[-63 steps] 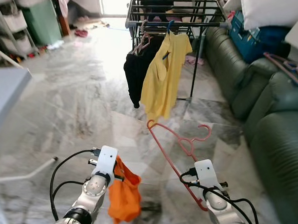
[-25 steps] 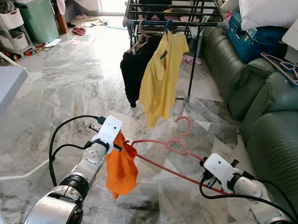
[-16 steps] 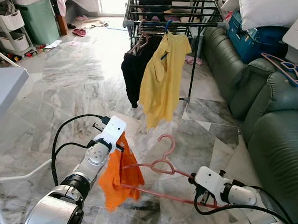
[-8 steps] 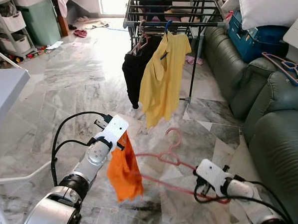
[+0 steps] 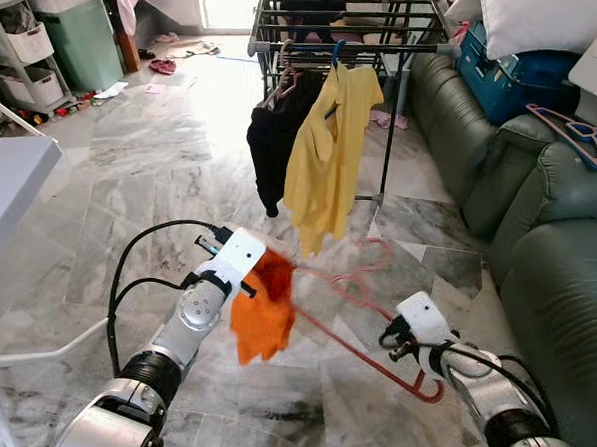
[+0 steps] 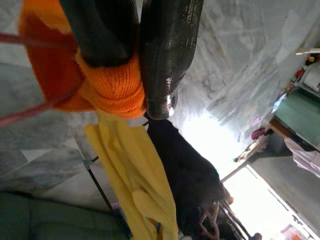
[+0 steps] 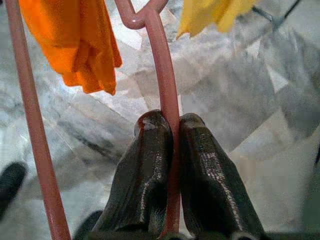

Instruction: Hang hanger

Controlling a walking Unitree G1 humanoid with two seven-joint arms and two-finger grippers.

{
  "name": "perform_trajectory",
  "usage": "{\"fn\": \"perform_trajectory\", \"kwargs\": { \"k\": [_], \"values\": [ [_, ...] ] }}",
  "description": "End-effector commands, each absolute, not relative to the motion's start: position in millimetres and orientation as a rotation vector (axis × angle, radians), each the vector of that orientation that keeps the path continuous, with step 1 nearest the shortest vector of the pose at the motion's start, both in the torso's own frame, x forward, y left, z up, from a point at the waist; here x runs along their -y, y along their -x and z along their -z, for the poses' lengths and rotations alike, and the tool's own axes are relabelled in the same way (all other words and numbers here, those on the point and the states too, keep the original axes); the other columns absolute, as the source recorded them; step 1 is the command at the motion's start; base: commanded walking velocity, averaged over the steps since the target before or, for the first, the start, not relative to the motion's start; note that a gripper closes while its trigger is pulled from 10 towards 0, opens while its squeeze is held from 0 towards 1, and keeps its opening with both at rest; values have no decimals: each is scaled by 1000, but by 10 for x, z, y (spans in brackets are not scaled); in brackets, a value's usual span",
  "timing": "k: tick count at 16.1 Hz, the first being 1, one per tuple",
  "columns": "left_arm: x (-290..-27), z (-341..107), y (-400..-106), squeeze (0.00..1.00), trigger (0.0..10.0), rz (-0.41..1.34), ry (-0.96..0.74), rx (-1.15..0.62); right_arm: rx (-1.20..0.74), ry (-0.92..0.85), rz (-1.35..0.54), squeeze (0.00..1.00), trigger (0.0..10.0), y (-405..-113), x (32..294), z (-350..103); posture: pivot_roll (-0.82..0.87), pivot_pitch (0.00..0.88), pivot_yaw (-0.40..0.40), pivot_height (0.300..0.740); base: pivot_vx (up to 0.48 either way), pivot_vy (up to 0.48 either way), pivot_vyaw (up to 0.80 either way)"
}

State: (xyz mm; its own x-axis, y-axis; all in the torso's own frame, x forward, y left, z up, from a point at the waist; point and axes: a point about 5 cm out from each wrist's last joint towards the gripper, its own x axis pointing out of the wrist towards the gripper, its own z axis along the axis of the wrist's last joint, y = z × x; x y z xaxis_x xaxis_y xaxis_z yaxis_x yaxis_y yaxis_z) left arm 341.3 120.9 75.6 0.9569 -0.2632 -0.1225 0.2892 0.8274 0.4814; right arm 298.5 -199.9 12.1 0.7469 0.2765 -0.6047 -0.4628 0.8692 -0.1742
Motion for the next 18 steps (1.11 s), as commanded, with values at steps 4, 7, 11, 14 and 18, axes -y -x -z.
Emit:
{"fn": "perform_trajectory", "kwargs": {
  "k": [4,7,11,14,18],
  "values": [
    [-1229,-815,-3425,0,10000,260,-537,-33,-679,98,-239,0,10000,-2962,2186,-78,-99,0,47,740,0,0,0],
    [-1235,-820,-3424,0,10000,253,-532,-31,-742,89,-407,0,10000,-2796,2112,52,-103,0,50,740,0,0,0],
    [-1103,-850,-3423,0,10000,309,-554,-10,-816,15,-495,0,10000,-2622,2039,192,-111,0,57,740,0,0,0],
    [-1063,-829,-3399,0,10000,333,-544,-11,-800,12,-616,0,10000,-2606,1870,189,-116,0,61,740,0,0,0],
    [-1036,-779,-3349,0,10000,364,-546,-1,-768,-170,-646,0,10000,-2678,1657,123,-114,0,60,740,0,0,0]
  ]
}}
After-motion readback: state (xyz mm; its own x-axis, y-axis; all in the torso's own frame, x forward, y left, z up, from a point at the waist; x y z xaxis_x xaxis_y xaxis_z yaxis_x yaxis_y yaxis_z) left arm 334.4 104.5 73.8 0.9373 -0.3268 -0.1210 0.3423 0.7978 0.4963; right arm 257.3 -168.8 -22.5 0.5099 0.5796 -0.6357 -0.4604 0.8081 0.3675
